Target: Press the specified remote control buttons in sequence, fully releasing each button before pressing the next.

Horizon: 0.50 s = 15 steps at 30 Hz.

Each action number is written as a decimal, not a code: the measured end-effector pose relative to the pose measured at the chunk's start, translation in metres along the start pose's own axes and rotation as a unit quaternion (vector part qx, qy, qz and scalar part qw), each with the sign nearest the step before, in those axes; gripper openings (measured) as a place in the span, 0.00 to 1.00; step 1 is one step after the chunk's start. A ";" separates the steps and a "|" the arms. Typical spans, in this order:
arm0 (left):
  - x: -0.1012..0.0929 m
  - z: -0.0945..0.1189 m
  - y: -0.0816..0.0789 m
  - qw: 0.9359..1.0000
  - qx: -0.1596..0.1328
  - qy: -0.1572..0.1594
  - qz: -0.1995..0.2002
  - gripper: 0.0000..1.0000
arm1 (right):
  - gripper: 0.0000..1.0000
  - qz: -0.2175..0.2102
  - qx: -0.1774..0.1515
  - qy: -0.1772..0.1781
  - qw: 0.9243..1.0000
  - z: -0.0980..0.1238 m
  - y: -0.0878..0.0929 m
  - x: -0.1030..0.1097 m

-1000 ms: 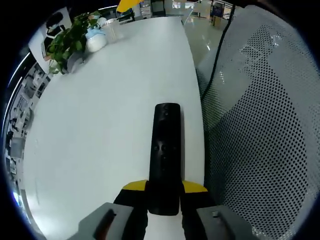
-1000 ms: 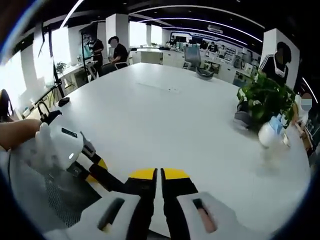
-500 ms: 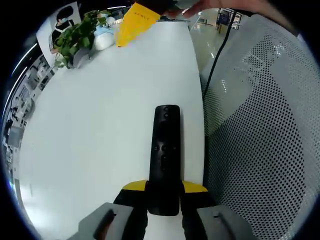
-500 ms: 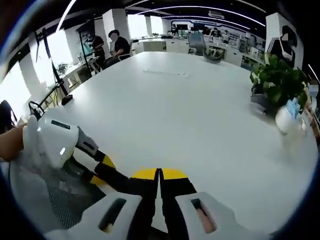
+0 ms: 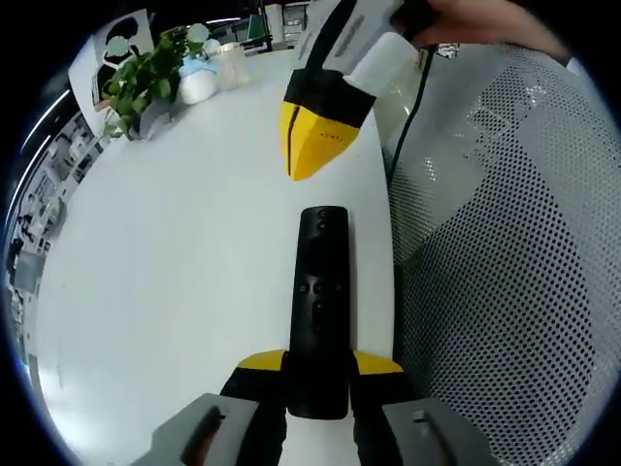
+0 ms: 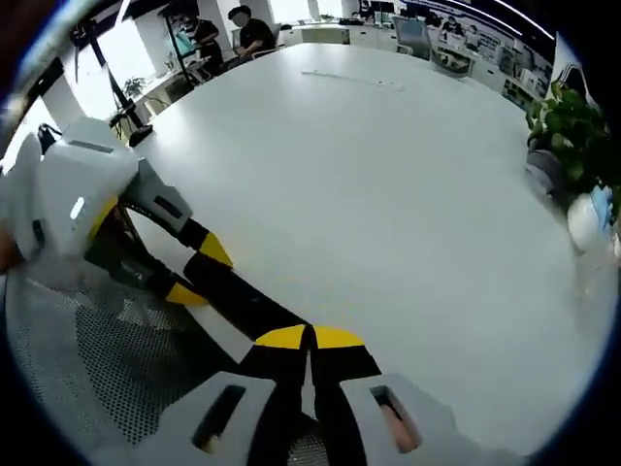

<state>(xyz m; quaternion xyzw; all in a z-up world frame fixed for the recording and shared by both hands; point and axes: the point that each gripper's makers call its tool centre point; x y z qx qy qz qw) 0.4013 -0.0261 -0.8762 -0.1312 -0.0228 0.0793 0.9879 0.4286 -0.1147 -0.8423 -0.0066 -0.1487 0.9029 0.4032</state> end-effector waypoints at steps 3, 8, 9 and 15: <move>0.000 0.000 0.000 1.000 -0.002 0.002 -0.006 0.24 | 0.00 0.001 0.009 -0.009 1.000 -0.003 0.002 0.004; -0.001 0.000 -0.001 1.000 -0.002 0.006 -0.009 0.24 | 0.00 0.004 0.037 -0.022 0.999 -0.010 0.013 0.009; -0.001 0.000 -0.001 1.000 -0.002 0.007 -0.009 0.24 | 0.00 0.006 0.041 -0.019 0.999 -0.011 0.014 0.008; -0.003 -0.001 -0.002 1.000 -0.004 0.013 -0.009 0.24 | 0.00 0.010 0.049 -0.017 0.999 -0.014 0.016 0.007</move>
Point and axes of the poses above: the point that each gripper's makers call its tool centre point, and the gripper's own axes: z roughly backward along the fingers, x roughly to its left, y roughly out of its underside, and after that the axes turned 10 degrees about x, right-handed
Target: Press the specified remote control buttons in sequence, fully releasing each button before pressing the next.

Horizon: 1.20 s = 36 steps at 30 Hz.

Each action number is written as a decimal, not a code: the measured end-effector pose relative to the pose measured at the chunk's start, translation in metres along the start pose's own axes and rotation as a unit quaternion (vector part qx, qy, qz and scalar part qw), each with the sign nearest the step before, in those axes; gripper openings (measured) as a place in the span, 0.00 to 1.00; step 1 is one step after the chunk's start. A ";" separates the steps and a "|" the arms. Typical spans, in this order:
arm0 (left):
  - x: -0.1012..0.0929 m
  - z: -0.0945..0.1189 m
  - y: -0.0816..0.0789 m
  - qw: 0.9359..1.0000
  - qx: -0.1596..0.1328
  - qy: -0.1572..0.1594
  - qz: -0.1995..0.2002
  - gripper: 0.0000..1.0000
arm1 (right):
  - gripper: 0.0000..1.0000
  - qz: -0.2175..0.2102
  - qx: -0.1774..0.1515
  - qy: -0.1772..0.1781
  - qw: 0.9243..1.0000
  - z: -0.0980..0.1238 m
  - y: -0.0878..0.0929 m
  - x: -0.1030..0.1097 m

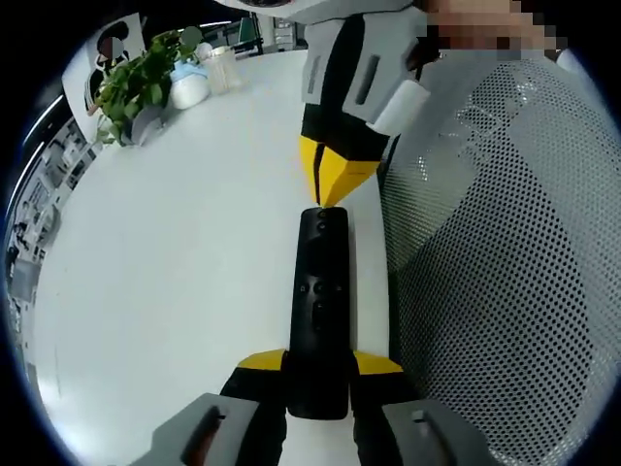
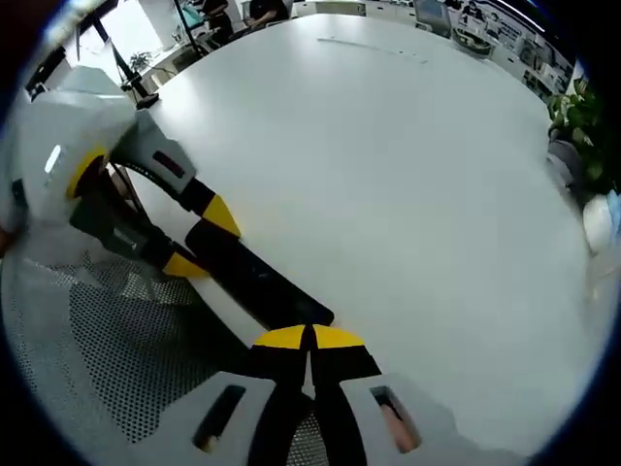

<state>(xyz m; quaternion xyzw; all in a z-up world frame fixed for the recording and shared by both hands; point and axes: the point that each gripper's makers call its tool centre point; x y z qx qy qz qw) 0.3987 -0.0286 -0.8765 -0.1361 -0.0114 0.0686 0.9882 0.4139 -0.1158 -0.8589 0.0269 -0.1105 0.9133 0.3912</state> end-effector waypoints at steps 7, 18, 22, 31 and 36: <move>-0.002 0.000 -0.001 1.000 0.002 0.003 -0.008 0.24 | 0.00 0.001 0.004 -0.001 1.000 -0.002 0.002 0.000; -0.003 0.000 -0.001 1.000 0.004 0.007 -0.009 0.24 | 0.00 0.019 0.022 0.008 1.000 -0.009 0.006 0.001; -0.003 0.000 -0.001 1.000 0.004 0.006 -0.010 0.24 | 0.00 0.027 0.020 0.013 0.999 -0.008 0.005 0.001; -0.003 0.000 0.000 1.000 0.005 0.006 -0.010 0.24 | 0.00 0.053 0.019 0.025 0.998 -0.009 0.005 0.002; -0.003 0.000 0.000 1.000 0.004 0.007 -0.010 0.24 | 0.00 0.101 0.012 0.034 0.994 -0.009 0.004 0.003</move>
Point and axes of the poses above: the point that each gripper's makers call its tool centre point, and the gripper's own axes: z roughly backward along the fingers, x roughly to its left, y roughly out of its underside, and after that the axes turned 10 degrees about x, right-handed
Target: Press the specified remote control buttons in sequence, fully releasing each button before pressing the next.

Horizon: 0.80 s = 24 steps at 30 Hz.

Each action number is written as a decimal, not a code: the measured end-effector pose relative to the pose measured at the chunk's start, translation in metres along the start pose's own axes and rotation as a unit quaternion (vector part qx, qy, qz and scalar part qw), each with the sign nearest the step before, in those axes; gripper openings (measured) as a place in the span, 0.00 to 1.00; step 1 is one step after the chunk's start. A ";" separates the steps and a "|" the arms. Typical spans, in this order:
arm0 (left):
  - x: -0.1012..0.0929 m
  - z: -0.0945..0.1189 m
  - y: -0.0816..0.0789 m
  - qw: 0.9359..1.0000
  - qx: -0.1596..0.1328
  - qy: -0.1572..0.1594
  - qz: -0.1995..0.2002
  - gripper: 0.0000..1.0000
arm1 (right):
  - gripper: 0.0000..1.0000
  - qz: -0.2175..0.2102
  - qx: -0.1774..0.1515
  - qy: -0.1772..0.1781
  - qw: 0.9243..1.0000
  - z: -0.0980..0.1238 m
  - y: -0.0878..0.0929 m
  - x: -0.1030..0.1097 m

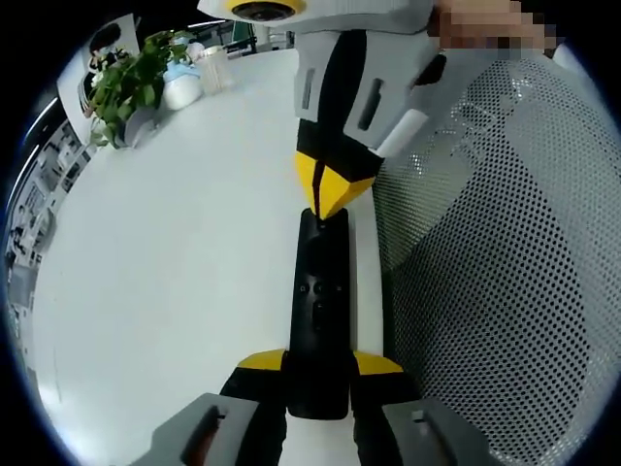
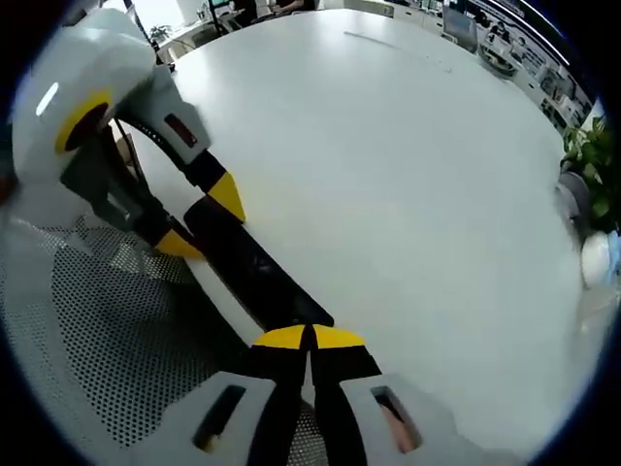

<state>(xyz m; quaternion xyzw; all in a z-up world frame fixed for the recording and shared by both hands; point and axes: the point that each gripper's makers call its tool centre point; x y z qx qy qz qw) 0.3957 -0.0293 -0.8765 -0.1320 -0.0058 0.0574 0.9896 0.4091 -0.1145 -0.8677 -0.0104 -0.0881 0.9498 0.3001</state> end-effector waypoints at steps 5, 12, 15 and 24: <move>0.000 0.000 0.000 1.000 0.000 0.001 0.000 0.24 | 0.00 0.038 0.013 0.013 0.999 -0.001 -0.001 0.002; 0.000 0.000 0.000 1.000 -0.002 0.002 0.003 0.24 | 0.00 0.037 0.003 -0.002 0.999 0.000 0.000 0.000; 0.000 0.000 0.000 1.000 -0.004 0.001 0.003 0.24 | 0.00 0.009 -0.009 -0.006 1.000 0.000 0.000 0.000; 0.000 0.000 -0.001 1.000 -0.007 0.000 0.005 0.24 | 0.00 -0.008 0.001 -0.006 1.000 0.000 0.000 -0.001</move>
Point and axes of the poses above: the point that each gripper's makers call its tool centre point, and the gripper's own axes: z roughly backward along the fingers, x roughly to its left, y roughly out of its underside, and after that the axes turned 10 degrees about x, right-handed
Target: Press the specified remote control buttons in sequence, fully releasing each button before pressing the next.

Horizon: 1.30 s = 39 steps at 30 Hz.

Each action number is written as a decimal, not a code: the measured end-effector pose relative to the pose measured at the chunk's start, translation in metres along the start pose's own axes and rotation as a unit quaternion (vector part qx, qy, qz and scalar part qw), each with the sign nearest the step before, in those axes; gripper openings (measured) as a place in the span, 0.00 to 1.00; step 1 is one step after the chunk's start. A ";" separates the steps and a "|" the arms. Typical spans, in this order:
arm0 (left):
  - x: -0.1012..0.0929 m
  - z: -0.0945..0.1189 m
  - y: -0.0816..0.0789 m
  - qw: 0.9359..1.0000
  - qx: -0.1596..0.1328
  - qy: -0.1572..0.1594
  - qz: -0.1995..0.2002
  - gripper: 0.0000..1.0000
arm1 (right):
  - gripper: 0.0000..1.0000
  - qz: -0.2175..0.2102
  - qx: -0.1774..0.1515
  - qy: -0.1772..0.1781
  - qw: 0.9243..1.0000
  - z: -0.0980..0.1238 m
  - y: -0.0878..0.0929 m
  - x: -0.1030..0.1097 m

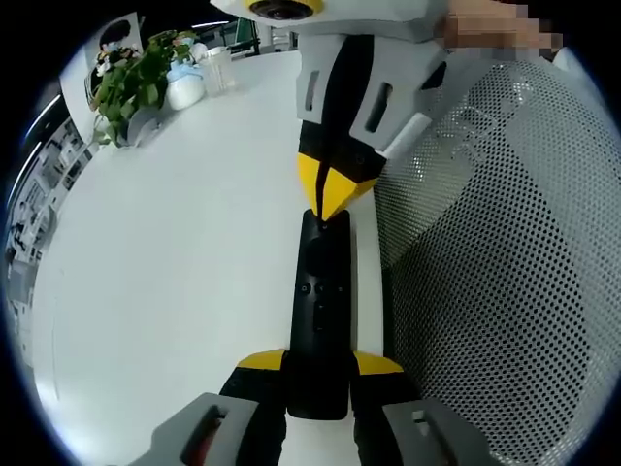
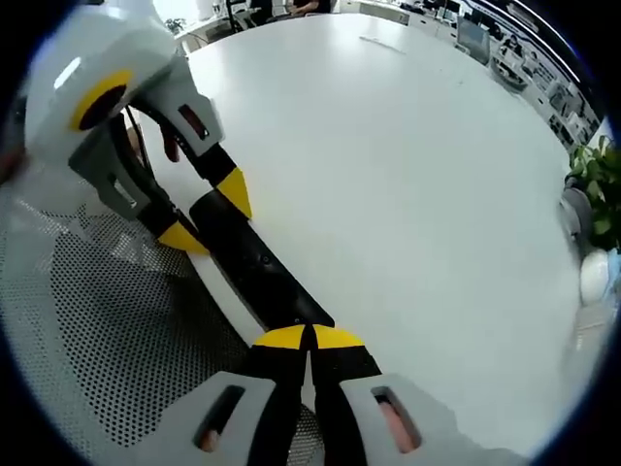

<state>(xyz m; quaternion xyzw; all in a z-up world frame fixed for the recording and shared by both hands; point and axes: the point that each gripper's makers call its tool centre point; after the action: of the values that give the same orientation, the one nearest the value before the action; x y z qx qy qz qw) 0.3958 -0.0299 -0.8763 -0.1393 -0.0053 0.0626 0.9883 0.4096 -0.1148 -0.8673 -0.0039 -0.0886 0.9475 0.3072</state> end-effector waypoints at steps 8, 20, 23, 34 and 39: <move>0.000 0.000 0.000 1.000 -0.001 0.000 -0.001 0.24 | 0.00 0.006 0.005 0.005 1.000 0.001 0.000 0.000; 0.000 0.000 0.000 1.000 -0.001 0.001 -0.002 0.24 | 0.00 0.006 -0.005 -0.011 1.000 0.000 -0.005 0.008; 0.000 0.000 0.000 1.000 -0.001 0.001 -0.003 0.24 | 0.00 0.007 -0.004 -0.009 1.000 0.000 -0.005 0.008; 0.000 0.000 0.000 1.000 -0.002 0.001 -0.002 0.24 | 0.00 0.022 -0.005 -0.009 1.000 -0.001 -0.007 0.011; 0.000 0.000 0.000 1.000 -0.003 0.001 -0.002 0.24 | 0.00 0.019 -0.008 -0.011 1.000 -0.002 -0.007 0.011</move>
<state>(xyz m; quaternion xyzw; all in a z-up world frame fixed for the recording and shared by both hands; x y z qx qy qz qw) 0.3957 -0.0299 -0.8761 -0.1419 -0.0043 0.0606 0.9880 0.4045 -0.1022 -0.8677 0.0021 -0.0995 0.9524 0.2882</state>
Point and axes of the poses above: the point that each gripper's makers call its tool centre point, and the gripper's own axes: z roughly backward along the fingers, x roughly to its left, y roughly out of its underside, and after that the axes turned 10 degrees about x, right-handed
